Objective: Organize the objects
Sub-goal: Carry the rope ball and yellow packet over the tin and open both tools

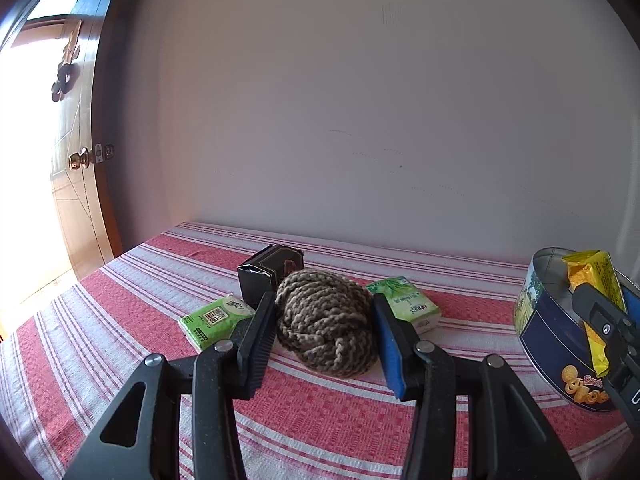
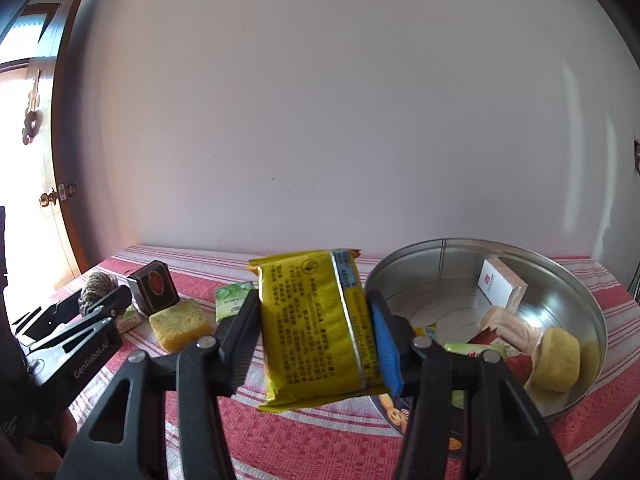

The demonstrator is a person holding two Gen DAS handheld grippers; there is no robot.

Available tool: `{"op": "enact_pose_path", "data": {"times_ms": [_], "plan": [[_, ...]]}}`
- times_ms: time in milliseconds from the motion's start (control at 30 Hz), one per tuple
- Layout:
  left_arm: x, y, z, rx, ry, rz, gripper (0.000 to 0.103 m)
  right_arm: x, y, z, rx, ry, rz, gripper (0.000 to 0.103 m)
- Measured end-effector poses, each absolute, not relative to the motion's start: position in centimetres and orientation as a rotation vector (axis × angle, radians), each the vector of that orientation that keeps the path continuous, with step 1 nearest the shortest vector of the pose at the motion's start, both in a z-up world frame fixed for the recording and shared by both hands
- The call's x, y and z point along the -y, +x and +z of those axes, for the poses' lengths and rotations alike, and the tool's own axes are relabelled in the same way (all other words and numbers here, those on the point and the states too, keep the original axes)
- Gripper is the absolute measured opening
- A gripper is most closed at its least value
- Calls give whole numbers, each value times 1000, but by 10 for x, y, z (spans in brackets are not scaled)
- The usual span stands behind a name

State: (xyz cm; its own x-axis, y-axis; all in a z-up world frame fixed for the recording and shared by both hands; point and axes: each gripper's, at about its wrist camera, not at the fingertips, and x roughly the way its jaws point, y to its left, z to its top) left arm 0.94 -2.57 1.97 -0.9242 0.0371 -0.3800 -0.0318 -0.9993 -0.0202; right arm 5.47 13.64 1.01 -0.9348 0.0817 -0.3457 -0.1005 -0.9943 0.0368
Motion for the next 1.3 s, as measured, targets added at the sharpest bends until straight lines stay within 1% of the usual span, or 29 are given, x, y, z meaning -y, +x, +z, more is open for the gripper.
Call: {"op": "enact_pose_path", "data": {"times_ms": [100, 300, 500, 833, 1300], "plan": [[16, 12, 20, 32, -610, 3021, 49, -136, 60, 12, -34, -510, 2994, 53], [-11, 18, 21, -9, -608, 2985, 49, -148, 71, 16, -7, -472, 2984, 53], [-32, 20, 25, 2, -615, 2948, 49, -176, 78, 17, -42, -458, 2957, 53], [-70, 28, 30, -38, -575, 2901, 49, -217, 95, 22, -41, -409, 2890, 53], [-121, 36, 43, -87, -528, 2813, 49, -264, 107, 33, -87, -359, 2808, 53]]}}
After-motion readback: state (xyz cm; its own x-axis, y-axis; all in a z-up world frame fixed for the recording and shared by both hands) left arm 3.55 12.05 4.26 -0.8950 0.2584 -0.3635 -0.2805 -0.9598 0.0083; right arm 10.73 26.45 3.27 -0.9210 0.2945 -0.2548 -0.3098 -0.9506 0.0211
